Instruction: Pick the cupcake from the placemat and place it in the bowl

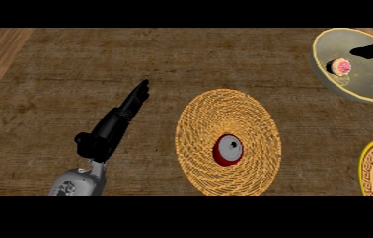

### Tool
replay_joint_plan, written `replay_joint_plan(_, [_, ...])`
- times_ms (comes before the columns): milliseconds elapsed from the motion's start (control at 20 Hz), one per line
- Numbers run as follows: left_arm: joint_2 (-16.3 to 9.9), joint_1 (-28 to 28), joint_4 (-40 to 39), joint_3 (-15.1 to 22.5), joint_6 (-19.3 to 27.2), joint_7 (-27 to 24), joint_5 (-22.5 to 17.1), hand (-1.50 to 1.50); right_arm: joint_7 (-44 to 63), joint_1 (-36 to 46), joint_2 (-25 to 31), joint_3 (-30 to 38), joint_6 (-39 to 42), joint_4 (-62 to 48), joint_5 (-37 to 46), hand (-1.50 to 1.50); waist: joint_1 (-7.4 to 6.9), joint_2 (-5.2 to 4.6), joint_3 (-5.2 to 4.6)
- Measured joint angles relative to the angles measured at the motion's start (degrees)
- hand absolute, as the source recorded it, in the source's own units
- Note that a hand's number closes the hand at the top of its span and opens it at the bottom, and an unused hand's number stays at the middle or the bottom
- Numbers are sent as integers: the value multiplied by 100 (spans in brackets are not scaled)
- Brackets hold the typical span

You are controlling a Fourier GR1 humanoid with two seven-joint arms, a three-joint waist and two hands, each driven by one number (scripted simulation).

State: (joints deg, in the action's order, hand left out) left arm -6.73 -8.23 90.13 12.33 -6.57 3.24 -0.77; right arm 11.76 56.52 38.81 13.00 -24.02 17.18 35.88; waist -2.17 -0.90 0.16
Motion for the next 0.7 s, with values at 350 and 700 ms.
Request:
replay_joint_plan(350, [-31, 80, 78, -80, -30, 44, -27, 0, -370, -178, 280, 848, -649, 110, -729, -150, 86, 34, -4])
replay_joint_plan(700, [-60, 144, 204, -207, -37, 172, -70, 0, -1032, -1110, 670, 1678, -577, 462, -1612, -150, 241, 92, -12])
